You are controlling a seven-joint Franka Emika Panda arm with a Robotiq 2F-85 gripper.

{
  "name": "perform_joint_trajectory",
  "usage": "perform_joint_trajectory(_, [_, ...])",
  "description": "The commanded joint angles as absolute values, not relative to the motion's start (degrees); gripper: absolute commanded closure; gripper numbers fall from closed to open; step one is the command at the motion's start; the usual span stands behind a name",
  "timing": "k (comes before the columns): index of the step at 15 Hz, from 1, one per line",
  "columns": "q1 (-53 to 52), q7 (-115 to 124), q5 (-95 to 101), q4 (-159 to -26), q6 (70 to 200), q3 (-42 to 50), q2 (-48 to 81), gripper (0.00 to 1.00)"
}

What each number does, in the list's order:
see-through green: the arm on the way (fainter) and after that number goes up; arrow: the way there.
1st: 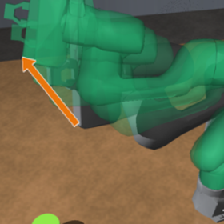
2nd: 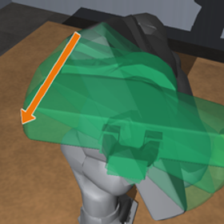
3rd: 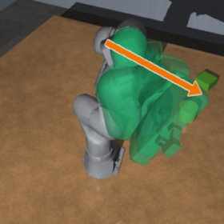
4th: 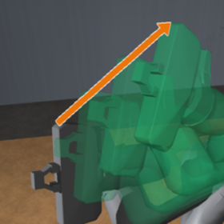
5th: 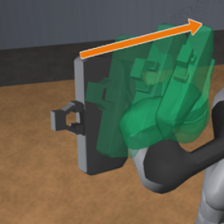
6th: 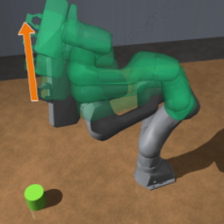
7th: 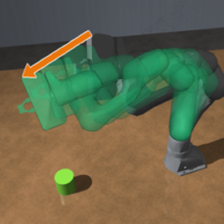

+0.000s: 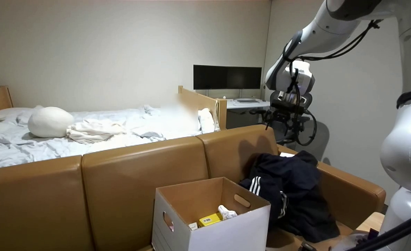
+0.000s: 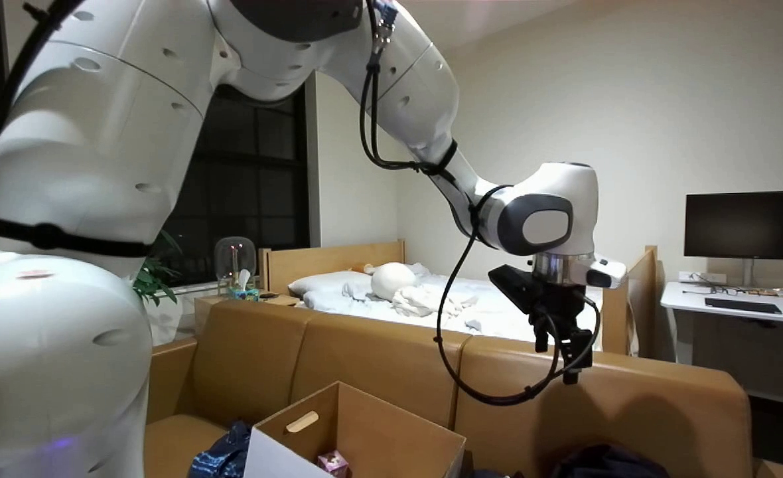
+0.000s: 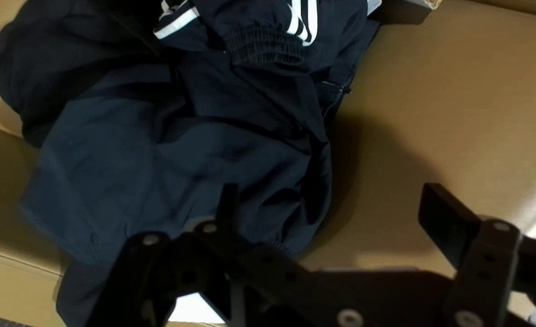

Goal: Pick up the black cloth and put it in the box

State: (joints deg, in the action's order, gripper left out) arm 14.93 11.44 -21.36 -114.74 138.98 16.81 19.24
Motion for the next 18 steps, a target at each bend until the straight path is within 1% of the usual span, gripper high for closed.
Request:
perform_joint_trajectory(1, [16.72, 18.13, -24.40, -108.68, 141.73, 15.19, 26.90, 0.00])
perform_joint_trajectory(4, [18.80, 23.59, -27.08, -101.10, 139.74, 14.51, 33.96, 0.00])
perform_joint_trajectory(6, [19.93, 27.17, -28.52, -96.53, 140.69, 14.21, 38.19, 0.00])
perform_joint_trajectory(9, [20.13, 35.67, -26.34, -88.43, 138.37, 16.52, 45.03, 0.00])
perform_joint_trajectory(10, [20.29, 38.31, -25.51, -85.78, 136.43, 17.26, 47.08, 0.00])
perform_joint_trajectory(12, [20.96, 43.40, -22.82, -79.88, 128.58, 18.64, 51.07, 0.00])
perform_joint_trajectory(16, [24.94, 48.81, -20.92, -67.91, 113.67, 17.59, 58.92, 0.00])
perform_joint_trajectory(18, [26.64, 51.27, -22.20, -63.73, 113.80, 16.81, 62.48, 0.00])
